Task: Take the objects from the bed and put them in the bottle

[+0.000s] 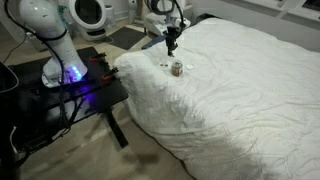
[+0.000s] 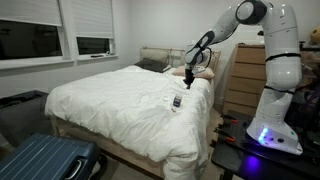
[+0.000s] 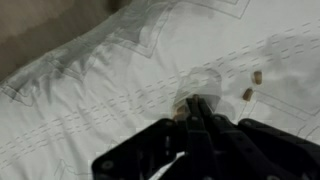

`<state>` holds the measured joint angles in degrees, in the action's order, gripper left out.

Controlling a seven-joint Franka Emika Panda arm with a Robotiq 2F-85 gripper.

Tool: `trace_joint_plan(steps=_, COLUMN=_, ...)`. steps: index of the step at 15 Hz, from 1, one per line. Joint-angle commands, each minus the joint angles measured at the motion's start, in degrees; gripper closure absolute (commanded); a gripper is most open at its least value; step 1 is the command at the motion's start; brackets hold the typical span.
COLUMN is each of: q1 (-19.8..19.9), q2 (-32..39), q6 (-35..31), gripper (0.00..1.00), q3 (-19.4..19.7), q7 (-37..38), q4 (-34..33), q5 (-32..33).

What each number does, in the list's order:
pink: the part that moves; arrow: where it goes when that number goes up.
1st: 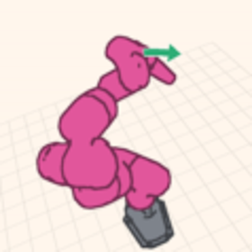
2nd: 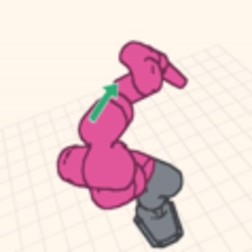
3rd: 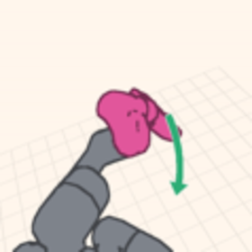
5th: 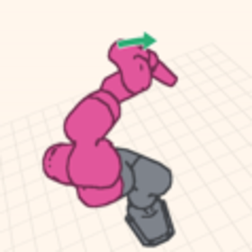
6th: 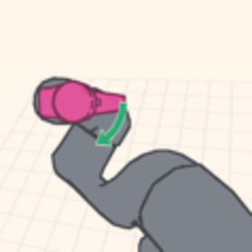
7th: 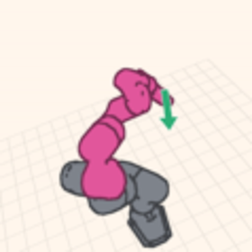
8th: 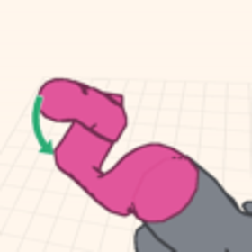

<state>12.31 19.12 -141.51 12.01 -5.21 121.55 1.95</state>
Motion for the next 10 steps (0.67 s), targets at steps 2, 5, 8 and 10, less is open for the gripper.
trace_joint_plan(steps=2, q1=0.9, q2=4.0, q6=-1.8, gripper=0.99, q3=-0.4, q7=-0.7, q4=-4.5, q5=0.4)
trace_joint_plan(steps=5, q1=1.1, q2=6.6, q6=-2.2, gripper=0.99, q3=-0.8, q7=-1.1, q4=-7.1, q5=0.2)
trace_joint_plan(steps=8, q1=1.3, q2=9.4, q6=-1.6, gripper=0.99, q3=-1.1, q7=-1.3, q4=-9.9, q5=0.1)
trace_joint_plan(steps=10, q1=1.4, q2=10.9, q6=-1.4, gripper=0.99, q3=-1.5, q7=-1.3, q4=-11.4, q5=0.0)
